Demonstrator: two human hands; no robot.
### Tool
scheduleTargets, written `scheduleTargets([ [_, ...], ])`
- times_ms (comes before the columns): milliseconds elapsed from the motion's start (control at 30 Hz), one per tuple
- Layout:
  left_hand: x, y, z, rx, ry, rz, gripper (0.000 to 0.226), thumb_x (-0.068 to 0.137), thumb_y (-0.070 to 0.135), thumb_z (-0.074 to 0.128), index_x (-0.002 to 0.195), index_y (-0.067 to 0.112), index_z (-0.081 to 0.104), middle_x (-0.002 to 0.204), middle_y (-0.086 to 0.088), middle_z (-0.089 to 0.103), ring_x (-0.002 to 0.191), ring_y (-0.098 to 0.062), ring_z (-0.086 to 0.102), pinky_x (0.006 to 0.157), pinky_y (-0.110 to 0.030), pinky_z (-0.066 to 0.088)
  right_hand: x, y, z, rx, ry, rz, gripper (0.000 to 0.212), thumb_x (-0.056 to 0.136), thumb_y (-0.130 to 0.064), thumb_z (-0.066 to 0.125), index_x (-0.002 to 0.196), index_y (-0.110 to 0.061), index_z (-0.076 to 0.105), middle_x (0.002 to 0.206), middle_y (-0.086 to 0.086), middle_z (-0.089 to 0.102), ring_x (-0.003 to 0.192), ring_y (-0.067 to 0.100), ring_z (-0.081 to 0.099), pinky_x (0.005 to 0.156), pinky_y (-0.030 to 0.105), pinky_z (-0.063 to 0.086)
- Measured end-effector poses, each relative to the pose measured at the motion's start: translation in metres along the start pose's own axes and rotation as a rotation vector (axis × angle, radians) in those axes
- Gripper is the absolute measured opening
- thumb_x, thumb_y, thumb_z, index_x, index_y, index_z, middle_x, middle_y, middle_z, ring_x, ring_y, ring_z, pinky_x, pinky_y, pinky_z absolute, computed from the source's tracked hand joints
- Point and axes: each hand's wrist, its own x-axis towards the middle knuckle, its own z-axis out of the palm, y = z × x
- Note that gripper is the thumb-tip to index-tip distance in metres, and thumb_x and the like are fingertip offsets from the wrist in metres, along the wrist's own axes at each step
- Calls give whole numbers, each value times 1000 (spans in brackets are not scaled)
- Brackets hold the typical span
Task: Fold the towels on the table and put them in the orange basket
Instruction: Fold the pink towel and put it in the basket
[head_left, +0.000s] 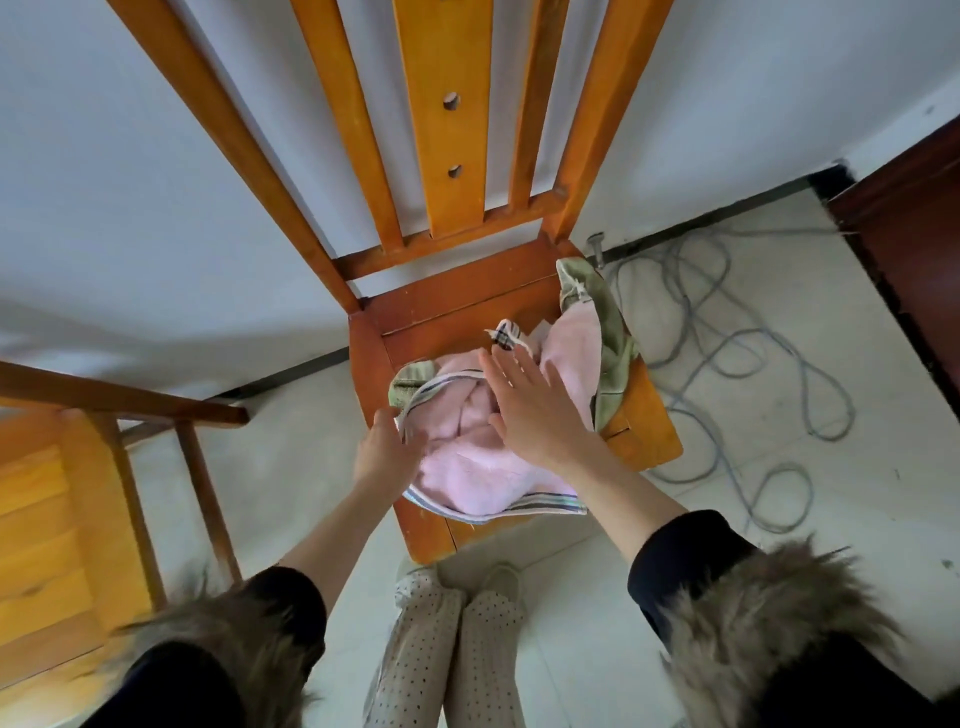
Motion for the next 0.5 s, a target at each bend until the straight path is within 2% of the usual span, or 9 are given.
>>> scheduleTargets([
  [67, 4, 0, 3, 12, 69, 28, 32, 94, 31, 48, 118, 11, 52, 107, -12, 64, 84, -25, 55, 68, -30, 42, 13, 5, 4, -65, -1, -16, 63, 95, -19, 44, 147, -15, 9, 149, 7, 29, 139, 25, 23, 112, 50, 15],
  [100, 4, 1, 3, 12, 89, 49, 28, 94, 30, 48, 113, 12, 56, 101, -10, 64, 81, -25, 55, 66, -29, 42, 18, 7, 5, -82, 26, -19, 55, 94, -18, 45, 143, -15, 21, 141, 6, 40, 132, 24, 34, 110, 47, 19],
  [167, 2, 2, 4, 17, 108, 77, 20, 93, 25, 47, 98, 12, 61, 86, -7, 63, 77, -27, 56, 63, -28, 41, 23, 9, 2, -65, 112, -19, 31, 92, -12, 44, 123, -15, 47, 122, 2, 56, 114, 23, 51, 101, 37, 28],
  [233, -2, 4, 1, -13, 91, 76, 24, 94, 22, 47, 74, 14, 58, 68, -2, 58, 69, -26, 56, 52, -25, 36, 20, 9, -3, 24, 181, -14, 25, 91, -7, 43, 109, -13, 59, 113, 1, 62, 101, 24, 57, 92, 32, 33],
  [300, -6, 9, -5, -57, 49, 84, 34, 94, 21, 49, 61, 16, 51, 56, -1, 50, 59, -22, 50, 47, -23, 31, 13, 10, -12, 114, 215, -6, 26, 91, -7, 44, 109, -12, 62, 108, 2, 66, 94, 25, 59, 85, 32, 40],
  [333, -9, 14, -9, -88, 21, 90, 34, 94, 20, 49, 61, 13, 52, 55, -2, 50, 57, -21, 47, 47, -23, 31, 8, 11, -19, 150, 231, -5, 26, 91, -8, 45, 109, -12, 63, 102, 3, 67, 91, 25, 59, 79, 31, 43],
  [400, -20, 24, -21, -146, -21, 111, 29, 94, 19, 50, 72, 4, 59, 62, -10, 55, 57, -22, 48, 51, -24, 34, -3, 13, -36, 257, 269, 8, 21, 92, -11, 47, 103, -10, 66, 91, 7, 67, 86, 25, 59, 66, 27, 38],
  [500, -49, 41, -42, -180, -84, 176, 25, 95, 20, 50, 84, 2, 63, 73, -15, 61, 63, -27, 53, 57, -30, 40, -32, 15, -66, 456, 301, 40, 15, 91, -16, 53, 88, -9, 66, 77, 0, 61, 79, 22, 57, 62, 28, 37],
])
